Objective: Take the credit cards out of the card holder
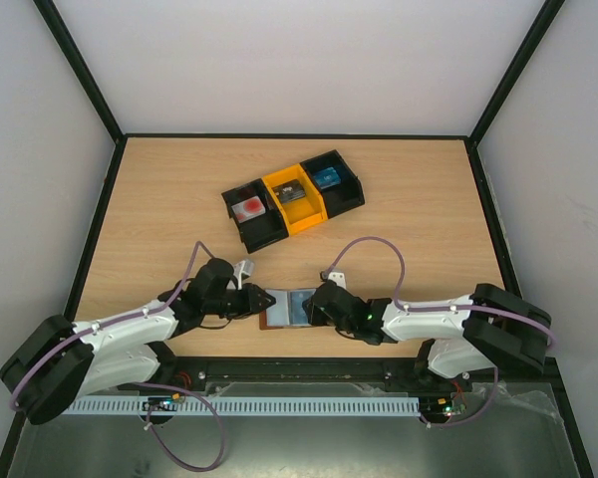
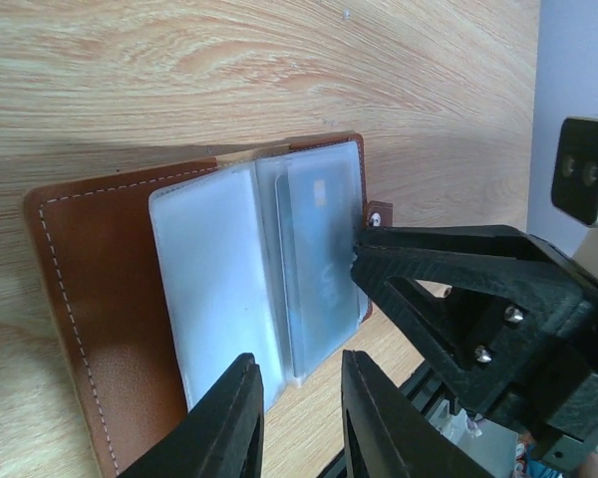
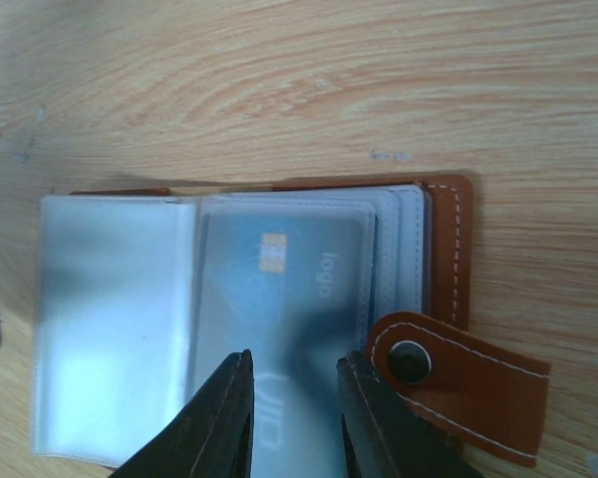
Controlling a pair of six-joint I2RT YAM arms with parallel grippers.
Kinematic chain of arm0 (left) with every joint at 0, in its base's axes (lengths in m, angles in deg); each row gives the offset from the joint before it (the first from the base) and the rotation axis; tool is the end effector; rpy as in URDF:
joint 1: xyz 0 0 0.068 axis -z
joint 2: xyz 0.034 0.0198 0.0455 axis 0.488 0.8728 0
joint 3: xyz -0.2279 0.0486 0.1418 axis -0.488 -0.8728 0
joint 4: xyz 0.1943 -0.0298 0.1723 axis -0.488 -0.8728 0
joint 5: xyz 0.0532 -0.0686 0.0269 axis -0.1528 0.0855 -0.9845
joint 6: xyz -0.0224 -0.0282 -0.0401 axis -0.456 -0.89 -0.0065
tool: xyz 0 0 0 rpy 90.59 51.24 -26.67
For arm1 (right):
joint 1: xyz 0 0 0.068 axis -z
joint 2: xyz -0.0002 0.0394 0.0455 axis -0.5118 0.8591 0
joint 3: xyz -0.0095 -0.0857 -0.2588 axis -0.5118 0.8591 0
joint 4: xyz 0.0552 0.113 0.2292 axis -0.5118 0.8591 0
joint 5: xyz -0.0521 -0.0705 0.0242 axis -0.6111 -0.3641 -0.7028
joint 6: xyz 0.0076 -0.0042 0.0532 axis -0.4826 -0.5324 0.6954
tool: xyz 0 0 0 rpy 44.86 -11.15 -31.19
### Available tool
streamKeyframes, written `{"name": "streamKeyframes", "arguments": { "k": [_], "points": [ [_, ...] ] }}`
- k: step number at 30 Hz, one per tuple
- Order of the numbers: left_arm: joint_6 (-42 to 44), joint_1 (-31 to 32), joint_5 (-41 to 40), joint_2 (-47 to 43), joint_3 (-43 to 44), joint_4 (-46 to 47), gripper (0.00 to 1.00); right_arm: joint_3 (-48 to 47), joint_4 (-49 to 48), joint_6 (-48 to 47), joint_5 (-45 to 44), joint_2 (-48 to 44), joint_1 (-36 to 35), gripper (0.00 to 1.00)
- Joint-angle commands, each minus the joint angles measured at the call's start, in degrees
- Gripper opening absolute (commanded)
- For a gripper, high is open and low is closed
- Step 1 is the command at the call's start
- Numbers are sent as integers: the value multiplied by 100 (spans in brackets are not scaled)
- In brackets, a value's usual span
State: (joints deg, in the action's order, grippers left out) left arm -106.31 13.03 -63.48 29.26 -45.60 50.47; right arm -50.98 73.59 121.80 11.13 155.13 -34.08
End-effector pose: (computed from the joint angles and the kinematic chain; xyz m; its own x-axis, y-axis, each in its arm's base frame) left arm 0.1361 -0.1434 0.1531 -0.9541 -0.1708 -0.2461 0.1115 0.5602 -0.8208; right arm 0.1003 0.2124 0.1372 -0.9222 0.0613 -0.3818 -0.2077 0.7544 0.6227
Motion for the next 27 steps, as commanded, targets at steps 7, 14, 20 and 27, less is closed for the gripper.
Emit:
{"name": "streamKeyframes", "arguments": {
  "k": [7, 14, 20, 27],
  "points": [
    [-45, 47, 232, 566, 79, 659, 21, 149, -108, 190, -197, 263, -13, 26],
    [-49, 56, 324, 1202, -113, 1222, 19, 169, 34, 191, -268, 55, -18, 29],
    [-3, 56, 241, 1427, -326, 1384, 19, 212, 130, 182, -388, -67, -17, 31],
    [8, 56, 245, 1519, -427, 1469, 19, 281, -264, 182, -45, 171, -13, 32]
  ]
}}
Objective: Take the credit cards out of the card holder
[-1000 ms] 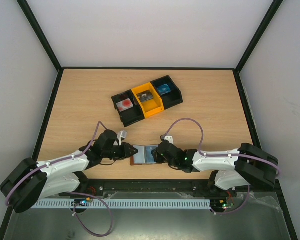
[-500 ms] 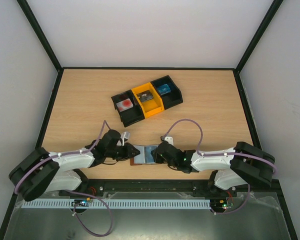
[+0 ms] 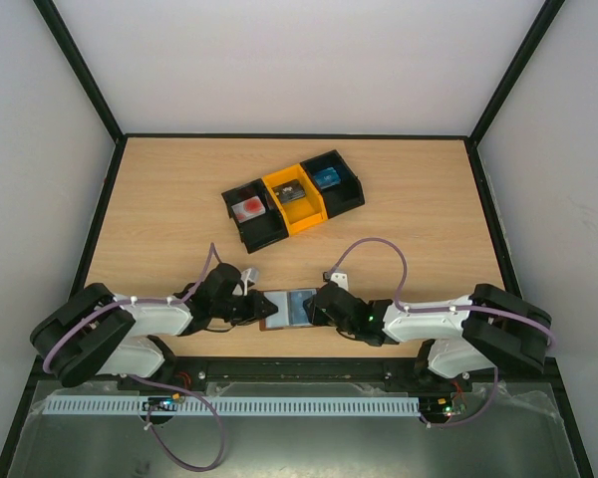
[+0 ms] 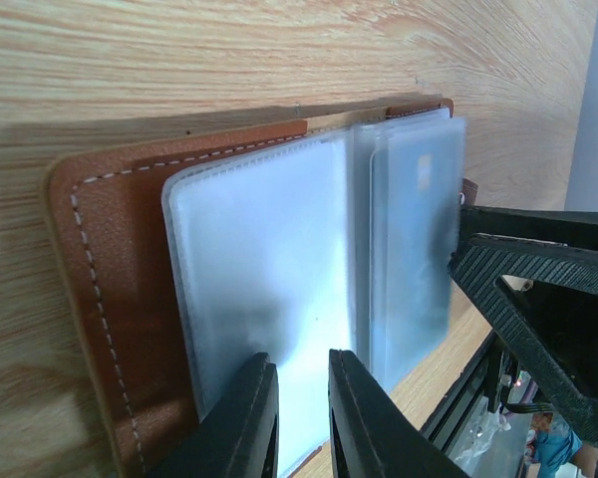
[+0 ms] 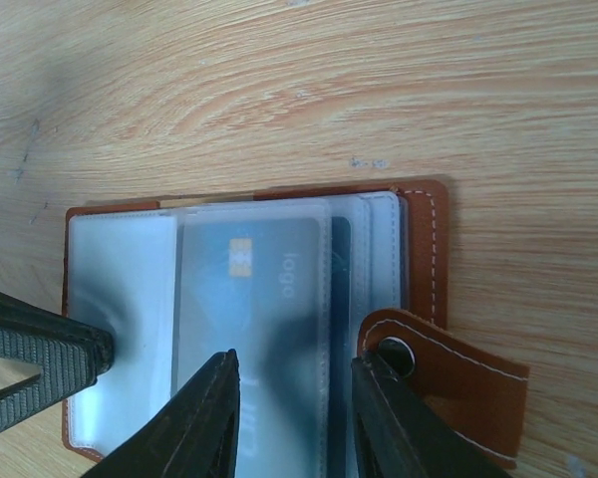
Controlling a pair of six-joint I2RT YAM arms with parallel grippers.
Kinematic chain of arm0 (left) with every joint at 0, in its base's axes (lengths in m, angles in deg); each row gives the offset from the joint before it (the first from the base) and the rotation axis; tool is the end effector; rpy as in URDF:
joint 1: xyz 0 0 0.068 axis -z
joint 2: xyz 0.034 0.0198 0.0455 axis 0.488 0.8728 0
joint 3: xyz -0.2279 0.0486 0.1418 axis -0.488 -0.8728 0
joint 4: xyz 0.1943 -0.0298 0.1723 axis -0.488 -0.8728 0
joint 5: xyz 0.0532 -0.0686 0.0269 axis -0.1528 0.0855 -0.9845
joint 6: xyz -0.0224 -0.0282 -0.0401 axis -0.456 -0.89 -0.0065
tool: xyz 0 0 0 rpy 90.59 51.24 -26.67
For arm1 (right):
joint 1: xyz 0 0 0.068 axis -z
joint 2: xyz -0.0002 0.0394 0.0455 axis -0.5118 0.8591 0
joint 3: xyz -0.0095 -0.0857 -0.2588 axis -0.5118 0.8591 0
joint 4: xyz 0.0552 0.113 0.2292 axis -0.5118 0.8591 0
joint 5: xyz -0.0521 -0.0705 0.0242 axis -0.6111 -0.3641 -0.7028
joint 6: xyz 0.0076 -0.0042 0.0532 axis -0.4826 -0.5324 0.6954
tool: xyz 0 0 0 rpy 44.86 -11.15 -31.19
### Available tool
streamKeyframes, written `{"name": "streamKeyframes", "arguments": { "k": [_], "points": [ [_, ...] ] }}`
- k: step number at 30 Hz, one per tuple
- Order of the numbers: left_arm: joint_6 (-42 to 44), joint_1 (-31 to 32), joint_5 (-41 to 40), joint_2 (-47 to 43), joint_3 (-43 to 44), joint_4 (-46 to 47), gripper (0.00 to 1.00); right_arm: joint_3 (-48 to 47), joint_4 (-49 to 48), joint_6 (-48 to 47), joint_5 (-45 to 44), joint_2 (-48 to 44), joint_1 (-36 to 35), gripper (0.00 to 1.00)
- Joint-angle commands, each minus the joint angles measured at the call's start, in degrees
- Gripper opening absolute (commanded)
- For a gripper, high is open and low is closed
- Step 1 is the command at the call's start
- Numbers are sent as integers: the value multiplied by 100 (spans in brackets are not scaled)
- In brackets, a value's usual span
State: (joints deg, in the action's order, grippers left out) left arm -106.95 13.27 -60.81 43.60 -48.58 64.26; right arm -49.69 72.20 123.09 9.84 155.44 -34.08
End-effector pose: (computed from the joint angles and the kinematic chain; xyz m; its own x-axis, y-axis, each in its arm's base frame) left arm 0.1402 -0.1504 0.1141 -0.9750 -0.1323 -0.1783 0.0718 0.5720 -0.8171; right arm 0.0995 0.2090 0.1318 -0.9207 0.0897 -0.3799 -0.1822 0.7620 0.6214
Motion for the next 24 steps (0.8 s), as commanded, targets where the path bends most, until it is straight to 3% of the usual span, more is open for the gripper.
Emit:
{"name": "streamKeyframes", "arguments": {
  "k": [1, 24],
  "points": [
    [70, 32, -26, 83, -132, 95, 19, 180, -219, 51, 149, 148, -10, 32],
    [120, 32, -18, 82, -207, 99, 18, 222, -734, 64, 516, -244, -18, 37]
  ]
}}
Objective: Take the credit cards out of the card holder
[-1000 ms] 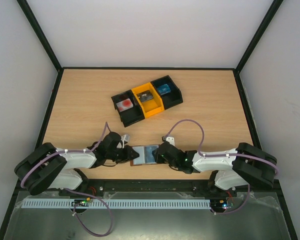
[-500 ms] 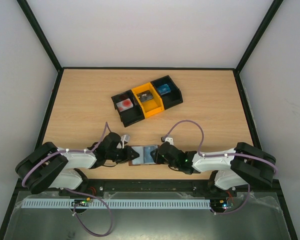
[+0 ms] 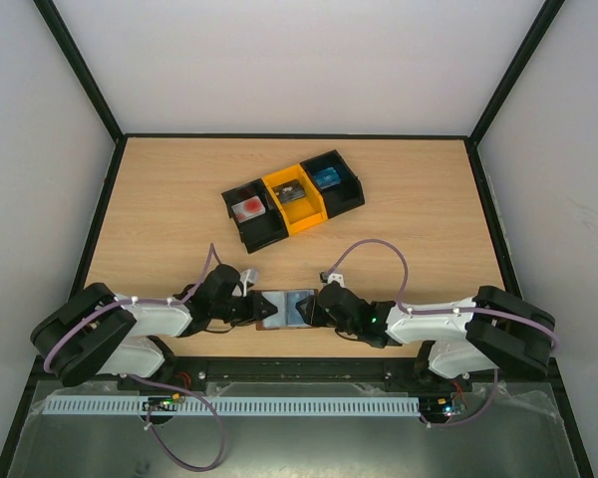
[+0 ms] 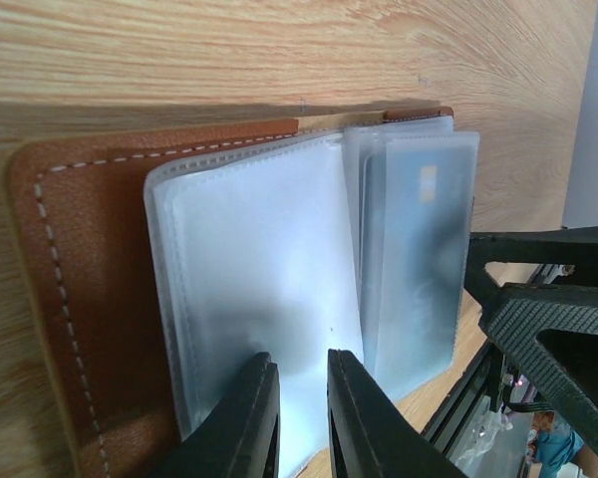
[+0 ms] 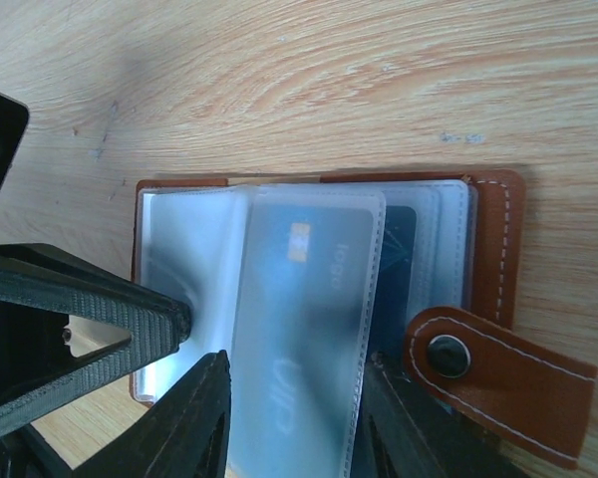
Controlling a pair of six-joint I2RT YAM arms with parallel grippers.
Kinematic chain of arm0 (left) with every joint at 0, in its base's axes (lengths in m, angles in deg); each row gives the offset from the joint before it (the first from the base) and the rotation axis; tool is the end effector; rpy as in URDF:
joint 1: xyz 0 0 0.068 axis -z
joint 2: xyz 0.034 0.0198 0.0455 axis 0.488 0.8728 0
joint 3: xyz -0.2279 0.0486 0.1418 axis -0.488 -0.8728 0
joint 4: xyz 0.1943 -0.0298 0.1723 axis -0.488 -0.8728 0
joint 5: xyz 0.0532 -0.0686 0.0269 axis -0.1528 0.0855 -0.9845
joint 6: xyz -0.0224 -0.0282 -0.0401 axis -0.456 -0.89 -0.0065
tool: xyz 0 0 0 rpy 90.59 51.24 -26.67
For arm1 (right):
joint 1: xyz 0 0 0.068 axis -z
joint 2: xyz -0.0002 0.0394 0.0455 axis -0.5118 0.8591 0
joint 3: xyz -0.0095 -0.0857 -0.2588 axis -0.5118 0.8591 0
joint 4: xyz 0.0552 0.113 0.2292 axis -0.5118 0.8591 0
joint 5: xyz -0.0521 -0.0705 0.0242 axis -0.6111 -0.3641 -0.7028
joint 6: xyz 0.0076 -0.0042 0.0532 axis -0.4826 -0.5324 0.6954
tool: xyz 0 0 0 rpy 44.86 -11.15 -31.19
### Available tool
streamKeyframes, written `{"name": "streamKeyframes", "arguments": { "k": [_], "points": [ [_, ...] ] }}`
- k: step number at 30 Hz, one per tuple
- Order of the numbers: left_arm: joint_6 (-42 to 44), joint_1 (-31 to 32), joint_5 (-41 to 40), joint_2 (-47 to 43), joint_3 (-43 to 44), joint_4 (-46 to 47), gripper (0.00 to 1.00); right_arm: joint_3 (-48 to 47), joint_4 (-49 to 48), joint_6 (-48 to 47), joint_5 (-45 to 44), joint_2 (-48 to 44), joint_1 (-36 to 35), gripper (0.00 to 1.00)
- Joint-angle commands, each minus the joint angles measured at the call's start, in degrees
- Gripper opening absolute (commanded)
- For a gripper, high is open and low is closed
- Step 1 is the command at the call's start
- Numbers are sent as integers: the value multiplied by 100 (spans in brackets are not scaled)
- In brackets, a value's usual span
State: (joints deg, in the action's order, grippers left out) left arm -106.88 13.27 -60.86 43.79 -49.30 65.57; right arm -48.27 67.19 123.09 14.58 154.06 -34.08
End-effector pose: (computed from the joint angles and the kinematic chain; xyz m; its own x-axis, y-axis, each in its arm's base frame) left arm 0.1390 -0.1492 0.1123 -0.9739 -0.1330 -0.1841 0.0771 0.5687 -0.8189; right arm 0.0968 0.2102 0.1374 -0.9301 0.0693 -0.3606 -0.2194 0.6824 0.6972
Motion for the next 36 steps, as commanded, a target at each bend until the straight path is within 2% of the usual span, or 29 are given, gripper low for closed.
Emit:
{"name": "streamKeyframes", "arguments": {
  "k": [1, 10, 19, 27, 36],
  "points": [
    [116, 31, -16, 54, -142, -31, 18, 86, -278, 82, 75, -99, -12, 37],
    [84, 32, 10, 44, -170, 18, 17, 35, -781, 140, 433, -19, -10, 37],
    [-106, 32, 157, 17, -265, 300, 17, -184, -854, 149, 593, 96, -17, 38],
    [-371, 59, 230, 18, -427, 643, 17, -284, -1216, 211, 966, 394, -23, 43],
    [-353, 58, 138, -351, -415, 383, 17, -301, -1691, 332, 1296, 579, -18, 49]
  ]
}}
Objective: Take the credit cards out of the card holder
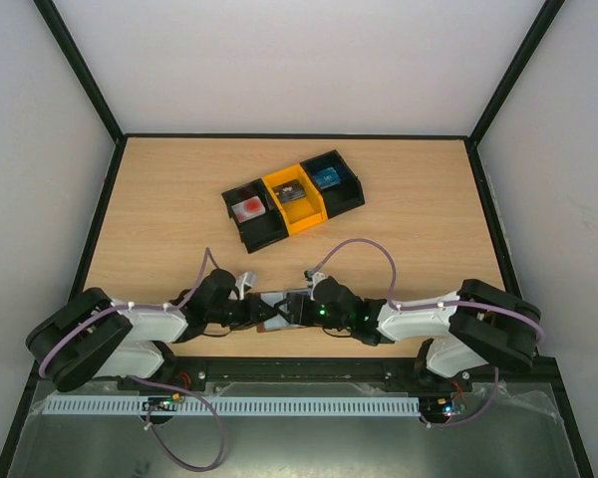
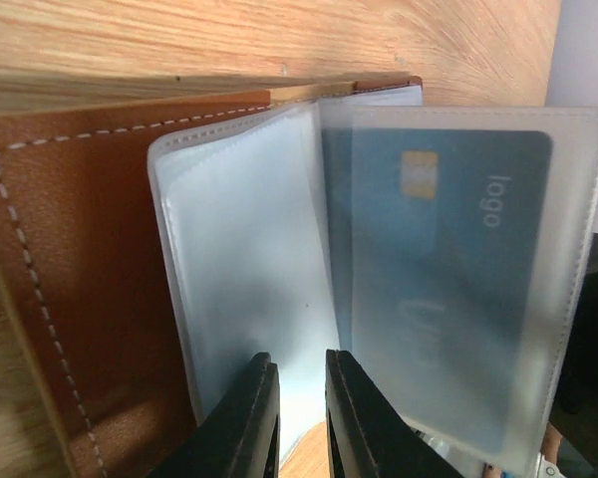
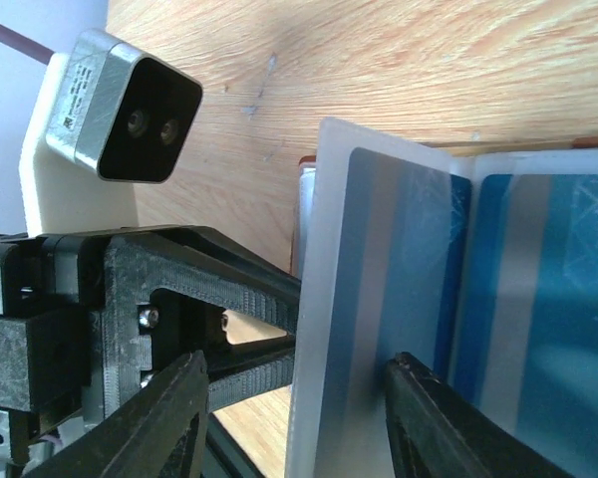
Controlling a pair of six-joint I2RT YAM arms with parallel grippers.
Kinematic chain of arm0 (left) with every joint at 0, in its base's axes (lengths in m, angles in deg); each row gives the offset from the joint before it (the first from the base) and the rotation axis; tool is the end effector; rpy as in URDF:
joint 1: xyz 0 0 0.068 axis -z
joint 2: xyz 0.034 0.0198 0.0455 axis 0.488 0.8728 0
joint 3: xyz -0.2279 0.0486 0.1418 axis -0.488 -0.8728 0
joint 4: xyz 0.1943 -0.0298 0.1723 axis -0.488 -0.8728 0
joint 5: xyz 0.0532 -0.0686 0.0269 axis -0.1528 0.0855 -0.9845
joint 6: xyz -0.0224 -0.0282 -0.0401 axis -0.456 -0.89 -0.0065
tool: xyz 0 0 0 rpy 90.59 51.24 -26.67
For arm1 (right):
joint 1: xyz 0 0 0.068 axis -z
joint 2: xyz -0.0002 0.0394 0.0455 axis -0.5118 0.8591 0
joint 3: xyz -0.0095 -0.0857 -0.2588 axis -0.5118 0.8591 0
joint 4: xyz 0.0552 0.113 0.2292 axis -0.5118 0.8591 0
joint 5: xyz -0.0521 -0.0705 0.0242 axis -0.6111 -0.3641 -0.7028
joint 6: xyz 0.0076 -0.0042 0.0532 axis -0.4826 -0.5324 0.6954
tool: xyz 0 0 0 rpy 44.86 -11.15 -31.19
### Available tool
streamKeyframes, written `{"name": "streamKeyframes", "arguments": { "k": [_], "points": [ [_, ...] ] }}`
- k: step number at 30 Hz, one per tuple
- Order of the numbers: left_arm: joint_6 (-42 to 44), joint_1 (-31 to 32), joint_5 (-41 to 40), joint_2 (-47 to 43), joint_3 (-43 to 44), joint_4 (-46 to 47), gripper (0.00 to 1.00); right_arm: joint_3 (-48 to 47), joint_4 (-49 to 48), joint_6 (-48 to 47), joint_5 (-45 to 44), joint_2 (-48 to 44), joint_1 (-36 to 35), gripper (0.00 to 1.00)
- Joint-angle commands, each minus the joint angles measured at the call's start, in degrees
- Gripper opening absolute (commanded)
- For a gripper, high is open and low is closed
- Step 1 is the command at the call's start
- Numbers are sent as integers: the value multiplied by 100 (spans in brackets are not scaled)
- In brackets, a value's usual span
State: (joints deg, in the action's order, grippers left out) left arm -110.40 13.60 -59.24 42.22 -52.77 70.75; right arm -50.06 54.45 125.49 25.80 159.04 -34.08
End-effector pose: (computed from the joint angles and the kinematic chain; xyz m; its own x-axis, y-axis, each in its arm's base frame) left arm 0.1299 -0.1436 0.1104 -0.9768 -0.1471 -0.1556 0.0586 0.5155 -0.8549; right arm 0.1001 0.2333 0.1474 -0.9555 0.0041 -0.2948 -0.2550 0.4906 0.8332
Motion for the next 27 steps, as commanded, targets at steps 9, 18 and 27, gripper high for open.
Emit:
{"name": "streamKeyframes", "arguments": {
  "k": [9, 18, 27],
  "points": [
    [76, 2, -320, -851, 83, -900, 19, -38, -523, 130, 192, 93, -22, 50],
    [186, -59, -1091, -2285, 308, -2331, 29, -20, -105, -28, -129, 11, -19, 37],
    [151, -106, -1056, -2576, 370, -2446, 29, -55, 86, -98, -317, 55, -20, 34]
  ]
}}
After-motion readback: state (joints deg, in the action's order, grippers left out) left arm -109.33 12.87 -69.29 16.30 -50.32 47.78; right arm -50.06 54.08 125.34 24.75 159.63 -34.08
